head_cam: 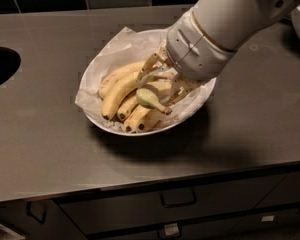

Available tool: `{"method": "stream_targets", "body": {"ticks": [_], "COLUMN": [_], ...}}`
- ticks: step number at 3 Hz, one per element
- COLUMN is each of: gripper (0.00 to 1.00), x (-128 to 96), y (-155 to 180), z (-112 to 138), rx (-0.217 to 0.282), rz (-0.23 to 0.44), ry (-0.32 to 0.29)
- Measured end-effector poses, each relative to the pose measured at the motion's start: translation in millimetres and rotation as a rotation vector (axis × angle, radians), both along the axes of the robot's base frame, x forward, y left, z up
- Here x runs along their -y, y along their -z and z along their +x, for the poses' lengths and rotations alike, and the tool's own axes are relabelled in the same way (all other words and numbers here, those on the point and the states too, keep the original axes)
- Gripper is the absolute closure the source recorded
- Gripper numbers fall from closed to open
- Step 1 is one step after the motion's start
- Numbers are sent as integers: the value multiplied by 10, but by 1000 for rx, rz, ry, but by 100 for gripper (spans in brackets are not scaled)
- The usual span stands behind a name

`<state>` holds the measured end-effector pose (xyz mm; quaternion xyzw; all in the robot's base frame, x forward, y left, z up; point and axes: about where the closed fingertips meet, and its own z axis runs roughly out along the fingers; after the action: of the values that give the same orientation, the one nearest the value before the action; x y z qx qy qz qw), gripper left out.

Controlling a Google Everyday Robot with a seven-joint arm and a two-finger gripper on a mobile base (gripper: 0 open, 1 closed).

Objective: Pick banana from white bowl

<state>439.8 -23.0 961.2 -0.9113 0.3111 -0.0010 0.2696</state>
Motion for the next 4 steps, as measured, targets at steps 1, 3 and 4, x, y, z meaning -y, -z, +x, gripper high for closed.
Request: {"method": "stream_targets", "body": {"ticks": [1,3,4], "gripper": [100,100,100], "x": [9,-56,-86], "y": [-244,-715,-833], "z": [-74,-245,-299], "rx": [114,302,344], "rz": [2,-23,-27], "ry": [15,41,44]}}
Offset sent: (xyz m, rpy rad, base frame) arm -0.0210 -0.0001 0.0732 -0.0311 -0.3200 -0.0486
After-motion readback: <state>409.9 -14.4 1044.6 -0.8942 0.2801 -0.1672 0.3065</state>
